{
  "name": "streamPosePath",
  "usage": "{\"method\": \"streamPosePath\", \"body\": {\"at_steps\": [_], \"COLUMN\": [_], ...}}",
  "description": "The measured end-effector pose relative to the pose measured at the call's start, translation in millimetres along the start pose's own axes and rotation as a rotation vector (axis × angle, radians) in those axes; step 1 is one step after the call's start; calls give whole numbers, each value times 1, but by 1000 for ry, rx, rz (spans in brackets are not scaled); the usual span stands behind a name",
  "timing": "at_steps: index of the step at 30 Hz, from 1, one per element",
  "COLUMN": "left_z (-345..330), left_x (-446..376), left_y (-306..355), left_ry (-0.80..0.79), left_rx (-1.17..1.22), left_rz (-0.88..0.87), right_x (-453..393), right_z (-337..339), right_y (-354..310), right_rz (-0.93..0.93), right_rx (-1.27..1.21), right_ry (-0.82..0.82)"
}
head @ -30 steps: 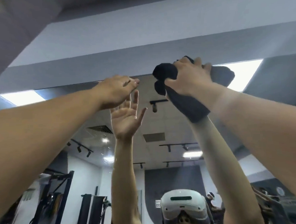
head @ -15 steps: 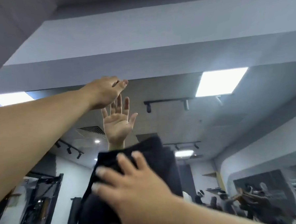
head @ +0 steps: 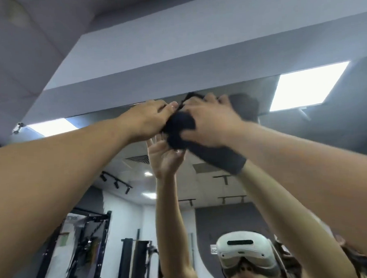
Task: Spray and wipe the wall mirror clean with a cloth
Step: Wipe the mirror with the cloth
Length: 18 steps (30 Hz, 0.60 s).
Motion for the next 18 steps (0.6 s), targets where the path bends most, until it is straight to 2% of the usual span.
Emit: {"method": "streamPosePath", "body": {"at_steps": [6, 9, 14, 18], "left_z": [-12, -13, 5, -2], "left_x": [19, 25, 15, 1], "left_y": [-24, -30, -47, -67], "left_ry": [-63, -53, 91, 42], "left_rx": [-14, -67, -111, -41], "left_rz": [17, -25, -60, -29], "right_x": [-52, -51, -7, 71], "right_z": [13, 13, 8, -16], "right_y": [78, 80, 20, -75], "right_rz": [-313, -337, -158, 153], "right_rx": [49, 74, 28, 69], "right_ry": [23, 59, 21, -53]}}
Point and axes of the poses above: each hand's wrist, its own x-axis away from the middle knuckle, its own z-axis out of the back of the hand, y = z × x, the point moved 9 cm from there along -x, towards the middle knuckle, and after that the axes turned 9 degrees about -z, right-handed, at the moved point
